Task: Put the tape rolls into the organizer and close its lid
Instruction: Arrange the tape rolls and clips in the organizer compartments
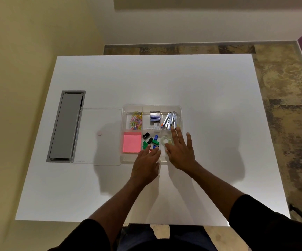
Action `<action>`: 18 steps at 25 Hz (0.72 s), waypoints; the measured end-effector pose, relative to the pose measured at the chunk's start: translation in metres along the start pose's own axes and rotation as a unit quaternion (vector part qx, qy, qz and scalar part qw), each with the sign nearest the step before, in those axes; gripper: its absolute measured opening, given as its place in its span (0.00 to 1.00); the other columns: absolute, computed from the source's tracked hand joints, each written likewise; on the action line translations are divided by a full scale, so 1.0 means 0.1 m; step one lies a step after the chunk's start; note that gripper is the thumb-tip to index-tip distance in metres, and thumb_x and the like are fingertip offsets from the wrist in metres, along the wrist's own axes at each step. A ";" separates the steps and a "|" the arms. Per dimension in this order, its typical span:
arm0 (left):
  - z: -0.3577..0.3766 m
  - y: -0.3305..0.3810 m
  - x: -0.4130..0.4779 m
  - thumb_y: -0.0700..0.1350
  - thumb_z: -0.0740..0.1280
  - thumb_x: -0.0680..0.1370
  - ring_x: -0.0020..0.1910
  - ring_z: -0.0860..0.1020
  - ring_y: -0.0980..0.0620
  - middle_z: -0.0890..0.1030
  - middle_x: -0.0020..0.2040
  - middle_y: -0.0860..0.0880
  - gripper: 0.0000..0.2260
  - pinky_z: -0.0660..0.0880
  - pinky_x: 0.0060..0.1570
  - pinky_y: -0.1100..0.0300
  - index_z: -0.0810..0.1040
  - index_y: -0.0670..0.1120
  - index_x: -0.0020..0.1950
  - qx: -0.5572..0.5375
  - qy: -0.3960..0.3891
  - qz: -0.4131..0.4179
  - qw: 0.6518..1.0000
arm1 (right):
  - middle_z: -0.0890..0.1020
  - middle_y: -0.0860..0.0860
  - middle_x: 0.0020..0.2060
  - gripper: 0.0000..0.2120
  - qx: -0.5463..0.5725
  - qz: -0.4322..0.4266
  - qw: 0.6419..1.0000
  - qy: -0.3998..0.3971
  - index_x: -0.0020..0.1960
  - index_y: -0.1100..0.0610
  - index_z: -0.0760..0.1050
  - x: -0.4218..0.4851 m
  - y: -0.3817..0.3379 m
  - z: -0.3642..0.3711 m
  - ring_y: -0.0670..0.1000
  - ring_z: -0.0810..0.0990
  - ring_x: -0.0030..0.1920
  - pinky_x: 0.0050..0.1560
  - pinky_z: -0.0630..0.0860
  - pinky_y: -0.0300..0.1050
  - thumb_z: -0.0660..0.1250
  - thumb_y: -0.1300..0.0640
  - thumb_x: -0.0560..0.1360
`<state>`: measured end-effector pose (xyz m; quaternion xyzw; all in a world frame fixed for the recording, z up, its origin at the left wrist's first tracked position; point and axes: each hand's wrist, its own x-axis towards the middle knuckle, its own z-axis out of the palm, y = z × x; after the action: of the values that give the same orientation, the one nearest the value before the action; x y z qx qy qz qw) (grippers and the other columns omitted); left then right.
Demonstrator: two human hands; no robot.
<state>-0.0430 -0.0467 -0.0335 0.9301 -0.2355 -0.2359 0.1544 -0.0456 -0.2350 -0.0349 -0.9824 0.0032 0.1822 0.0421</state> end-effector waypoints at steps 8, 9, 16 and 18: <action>0.07 -0.01 -0.03 0.48 0.67 0.85 0.89 0.47 0.45 0.54 0.89 0.49 0.34 0.49 0.86 0.40 0.54 0.50 0.88 0.048 -0.075 0.035 0.995 | 0.41 0.55 0.87 0.19 -0.009 0.012 1.000 -0.020 0.74 0.42 0.74 0.04 -0.03 -0.01 0.62 0.37 0.87 0.84 0.42 0.73 0.54 0.41 0.88; 0.07 0.00 -0.03 0.48 0.67 0.85 0.89 0.46 0.45 0.54 0.89 0.48 0.34 0.49 0.86 0.39 0.54 0.50 0.88 0.051 -0.076 0.035 0.995 | 0.41 0.55 0.87 0.19 -0.007 0.013 1.000 -0.022 0.75 0.42 0.73 0.04 -0.04 -0.01 0.62 0.37 0.87 0.84 0.42 0.73 0.54 0.41 0.88; 0.03 0.02 -0.03 0.48 0.66 0.85 0.89 0.45 0.45 0.51 0.90 0.48 0.35 0.46 0.87 0.36 0.51 0.50 0.88 0.074 -0.098 0.040 0.992 | 0.39 0.55 0.87 0.26 -0.022 0.011 0.999 -0.023 0.83 0.42 0.62 0.09 -0.06 -0.02 0.62 0.36 0.87 0.84 0.42 0.74 0.54 0.38 0.87; 0.03 0.02 -0.03 0.48 0.66 0.85 0.89 0.44 0.45 0.51 0.90 0.48 0.36 0.46 0.87 0.36 0.51 0.50 0.88 0.077 -0.102 0.041 0.991 | 0.38 0.55 0.87 0.27 -0.028 0.006 0.999 -0.031 0.84 0.41 0.59 0.11 -0.05 -0.03 0.63 0.35 0.87 0.83 0.43 0.74 0.53 0.37 0.87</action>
<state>-0.0477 -0.0468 -0.0341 0.8998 -0.3049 -0.3047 0.0672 -0.0346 -0.2298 -0.0353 -0.9771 0.0031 0.2125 0.0136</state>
